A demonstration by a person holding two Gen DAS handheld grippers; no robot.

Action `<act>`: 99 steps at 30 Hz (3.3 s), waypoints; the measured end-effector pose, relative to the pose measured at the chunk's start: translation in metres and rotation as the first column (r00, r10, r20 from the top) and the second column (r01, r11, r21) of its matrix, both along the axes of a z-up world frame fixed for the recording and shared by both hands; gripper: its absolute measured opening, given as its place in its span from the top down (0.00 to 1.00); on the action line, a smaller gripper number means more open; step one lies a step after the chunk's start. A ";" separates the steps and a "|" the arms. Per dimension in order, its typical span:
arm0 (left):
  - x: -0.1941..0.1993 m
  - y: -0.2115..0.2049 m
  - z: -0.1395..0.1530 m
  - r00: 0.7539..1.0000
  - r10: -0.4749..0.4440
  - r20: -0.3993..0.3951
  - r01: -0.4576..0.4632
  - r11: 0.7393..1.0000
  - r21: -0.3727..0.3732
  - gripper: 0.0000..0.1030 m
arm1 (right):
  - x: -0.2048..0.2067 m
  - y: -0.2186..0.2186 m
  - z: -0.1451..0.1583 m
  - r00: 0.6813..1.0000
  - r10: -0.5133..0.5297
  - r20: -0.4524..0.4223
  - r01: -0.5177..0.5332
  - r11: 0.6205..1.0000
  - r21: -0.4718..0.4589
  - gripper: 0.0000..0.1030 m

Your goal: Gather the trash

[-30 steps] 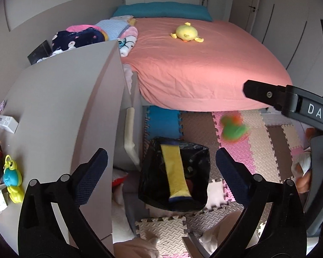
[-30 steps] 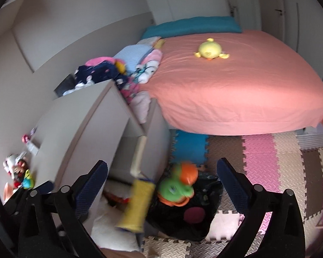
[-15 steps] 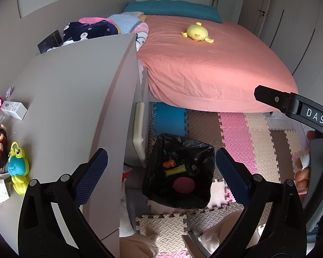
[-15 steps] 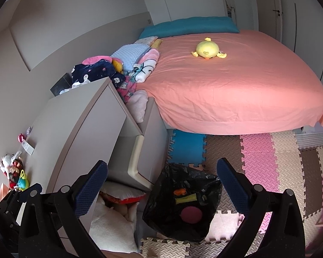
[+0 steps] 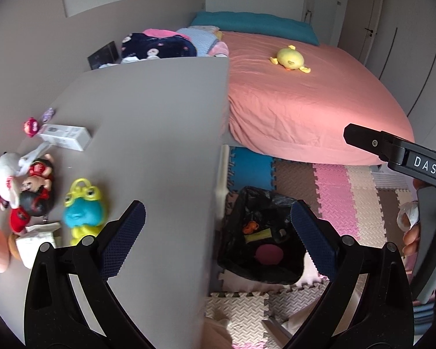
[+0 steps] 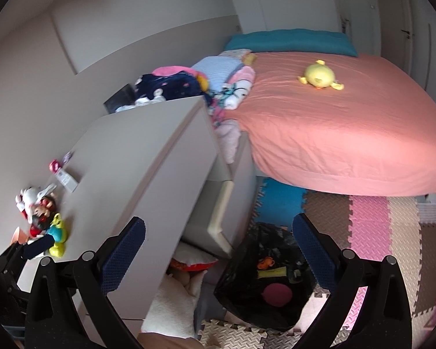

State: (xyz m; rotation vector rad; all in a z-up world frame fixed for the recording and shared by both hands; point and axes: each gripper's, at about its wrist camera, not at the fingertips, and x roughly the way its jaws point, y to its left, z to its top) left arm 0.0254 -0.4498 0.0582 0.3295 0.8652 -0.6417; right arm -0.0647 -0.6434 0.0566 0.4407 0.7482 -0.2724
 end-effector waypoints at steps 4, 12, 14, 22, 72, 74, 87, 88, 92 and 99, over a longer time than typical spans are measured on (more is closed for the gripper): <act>0.007 0.029 0.002 1.000 0.009 0.011 -0.009 1.000 0.022 0.06 | 0.015 0.024 0.002 0.999 0.049 0.000 -0.049 0.999 -0.002 0.02; 0.012 0.086 0.007 0.997 -0.057 0.053 0.053 0.996 0.070 0.06 | 0.040 0.074 0.007 0.988 0.155 0.000 -0.155 0.988 0.009 0.02; 0.014 0.099 0.008 0.994 -0.070 0.085 0.061 0.992 0.107 0.06 | 0.045 0.090 0.009 0.982 0.188 -0.005 -0.187 0.982 0.009 0.02; 0.039 0.147 -0.013 0.987 -0.130 0.097 0.107 0.973 0.207 0.06 | 0.058 0.134 0.009 0.965 0.262 -0.020 -0.261 0.965 0.007 0.02; 0.084 0.273 -0.038 0.971 0.239 0.006 -0.239 0.971 -0.022 0.86 | 0.137 0.272 -0.034 0.914 0.374 -0.156 -0.399 0.898 -0.185 0.46; 0.083 0.273 -0.037 0.967 0.253 0.015 -0.252 0.967 -0.026 0.88 | 0.134 0.270 -0.033 0.917 0.374 -0.142 -0.395 0.901 -0.178 0.46; 0.077 0.300 0.008 0.949 0.288 -0.128 -0.311 0.917 -0.249 1.00 | 0.107 0.252 -0.001 0.918 0.395 -0.027 -0.395 0.911 -0.122 0.46; 0.075 0.298 0.012 0.950 0.288 -0.124 -0.310 0.918 -0.246 1.00 | 0.105 0.250 0.002 0.918 0.395 -0.017 -0.395 0.911 -0.117 0.46; 0.069 0.292 0.020 0.943 0.321 -0.083 -0.331 0.925 -0.185 1.00 | 0.097 0.243 0.007 0.914 0.406 0.000 -0.404 0.909 -0.099 0.46; 0.065 0.296 -0.005 0.920 0.385 -0.074 -0.388 0.921 -0.026 1.00 | 0.087 0.234 0.008 0.911 0.413 0.013 -0.410 0.908 -0.084 0.46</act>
